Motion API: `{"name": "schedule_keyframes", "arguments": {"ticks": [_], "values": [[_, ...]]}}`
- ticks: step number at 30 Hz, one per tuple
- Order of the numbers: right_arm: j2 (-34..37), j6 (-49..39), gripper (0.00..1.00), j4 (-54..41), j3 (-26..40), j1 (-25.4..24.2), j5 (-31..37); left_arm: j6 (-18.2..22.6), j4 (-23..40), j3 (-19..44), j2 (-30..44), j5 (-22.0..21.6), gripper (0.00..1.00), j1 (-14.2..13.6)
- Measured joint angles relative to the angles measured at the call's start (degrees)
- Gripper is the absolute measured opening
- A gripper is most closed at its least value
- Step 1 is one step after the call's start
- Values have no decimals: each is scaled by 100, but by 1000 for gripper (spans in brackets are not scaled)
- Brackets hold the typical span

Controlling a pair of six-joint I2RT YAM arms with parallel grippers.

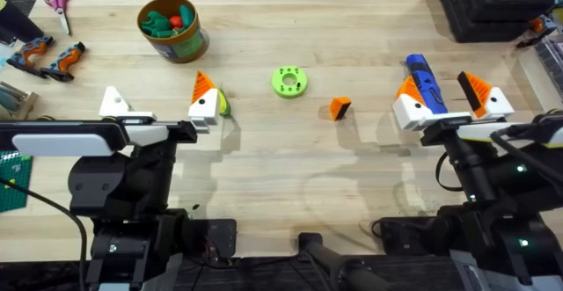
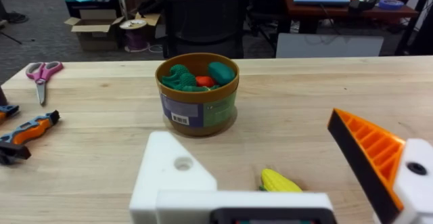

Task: Pick up the gripper from the table and insert it into the empty holder that is missing its gripper. Then pick up a screw, insert it into the mounting hole, and use the screwdriver to tighten it. Finally, clean up the table by picking up the vegetable and placing it into the bucket.

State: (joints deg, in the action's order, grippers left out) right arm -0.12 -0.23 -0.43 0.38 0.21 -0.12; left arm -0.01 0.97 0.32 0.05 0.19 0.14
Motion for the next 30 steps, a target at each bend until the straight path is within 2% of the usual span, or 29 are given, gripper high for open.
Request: {"name": "schedule_keyframes", "arguments": {"ticks": [17, 22, 26, 30], "values": [[2, -26, 994, -16, 7, 0, -13, 0, 67, 7, 0, 3, 985, 0], [72, 189, 994, -563, 298, 0, -44, 2, 1153, 415, 73, 7, 985, 0], [515, 350, 994, -964, 756, 0, -135, 0, 2058, 1381, 660, -2, 985, 0], [1388, 417, 994, -1317, 1494, 0, -186, 19, 2997, 2560, 1755, -26, 985, 0]]}}
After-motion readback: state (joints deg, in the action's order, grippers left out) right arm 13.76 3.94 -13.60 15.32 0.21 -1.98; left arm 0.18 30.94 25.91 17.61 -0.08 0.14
